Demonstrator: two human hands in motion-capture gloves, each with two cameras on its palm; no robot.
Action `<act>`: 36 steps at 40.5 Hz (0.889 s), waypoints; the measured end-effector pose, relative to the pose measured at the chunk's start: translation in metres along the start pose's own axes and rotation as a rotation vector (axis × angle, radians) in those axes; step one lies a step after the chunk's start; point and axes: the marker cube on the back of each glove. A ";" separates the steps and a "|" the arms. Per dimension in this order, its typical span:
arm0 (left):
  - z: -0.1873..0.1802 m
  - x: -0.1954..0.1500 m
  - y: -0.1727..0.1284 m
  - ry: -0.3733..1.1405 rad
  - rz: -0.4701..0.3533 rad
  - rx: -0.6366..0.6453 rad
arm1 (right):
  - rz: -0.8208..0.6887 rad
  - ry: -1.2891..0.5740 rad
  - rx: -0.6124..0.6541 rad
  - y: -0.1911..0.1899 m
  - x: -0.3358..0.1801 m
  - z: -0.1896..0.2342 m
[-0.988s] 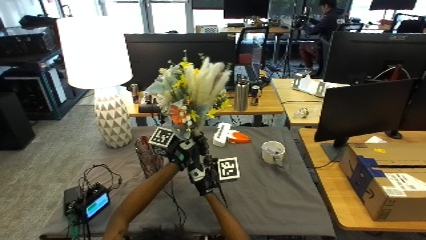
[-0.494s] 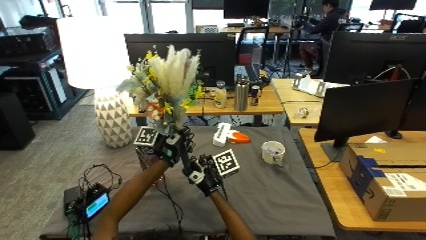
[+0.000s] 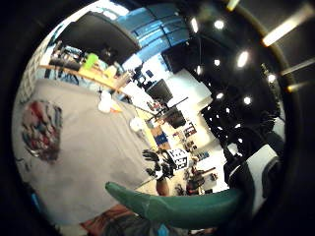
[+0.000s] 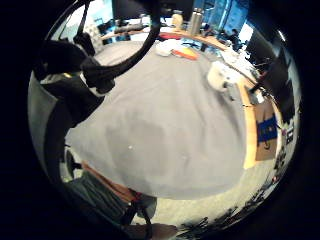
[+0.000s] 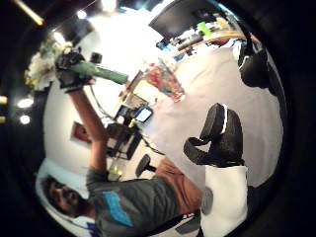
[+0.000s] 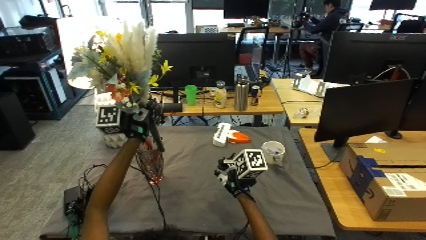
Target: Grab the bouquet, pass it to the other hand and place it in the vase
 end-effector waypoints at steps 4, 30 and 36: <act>-0.010 0.042 -0.003 0.156 -0.264 0.064 | 0.013 0.115 0.014 0.004 0.004 -0.004; -0.022 -0.085 0.024 0.025 -0.723 0.137 | 0.051 0.235 0.128 -0.007 0.026 -0.023; -0.021 -0.097 0.043 0.003 -0.840 0.018 | 0.057 0.233 0.140 -0.006 0.026 -0.033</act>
